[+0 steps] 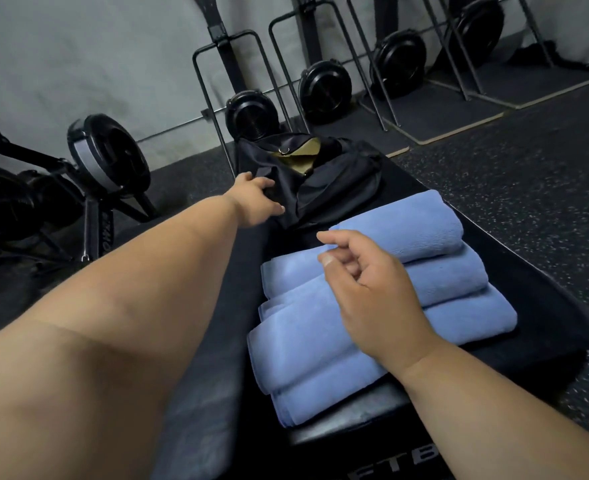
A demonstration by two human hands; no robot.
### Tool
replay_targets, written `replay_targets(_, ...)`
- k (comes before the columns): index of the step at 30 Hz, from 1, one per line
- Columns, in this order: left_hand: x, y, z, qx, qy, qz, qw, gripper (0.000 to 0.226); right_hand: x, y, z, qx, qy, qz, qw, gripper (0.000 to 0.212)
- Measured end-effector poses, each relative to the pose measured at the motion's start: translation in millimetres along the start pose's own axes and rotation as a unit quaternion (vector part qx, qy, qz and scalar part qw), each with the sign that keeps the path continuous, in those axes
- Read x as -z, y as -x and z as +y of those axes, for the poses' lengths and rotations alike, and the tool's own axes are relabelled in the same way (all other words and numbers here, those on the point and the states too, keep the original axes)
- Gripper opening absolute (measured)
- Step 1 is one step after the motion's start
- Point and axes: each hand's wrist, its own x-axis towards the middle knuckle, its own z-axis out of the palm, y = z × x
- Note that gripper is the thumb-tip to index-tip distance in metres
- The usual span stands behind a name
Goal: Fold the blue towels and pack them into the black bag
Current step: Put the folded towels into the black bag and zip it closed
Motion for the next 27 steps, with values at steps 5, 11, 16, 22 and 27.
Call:
replay_targets(5,-9,-20,-8,0.003,0.073,-0.02,0.997,0.086,1,-1,-1,0.003,0.01,0.011,1.0,0.025)
replay_targets(11,-14,-17,-20,-0.003,0.134,-0.013,0.991,0.091,-2,-1,-1,0.006,0.011,0.017,1.0,0.025)
replay_targets(16,-6,2,-29,-0.002,0.168,-0.016,0.986,0.096,-6,1,-2,0.016,0.019,0.017,1.0,0.026)
replay_targets(22,5,35,-51,-0.006,0.194,-0.003,0.981,0.081,-10,6,-8,0.033,0.035,0.023,0.999,0.027)
replay_targets(27,28,82,-94,0.028,0.266,-0.008,0.964,0.093,-24,23,-22,0.094,0.097,0.01,0.991,0.029)
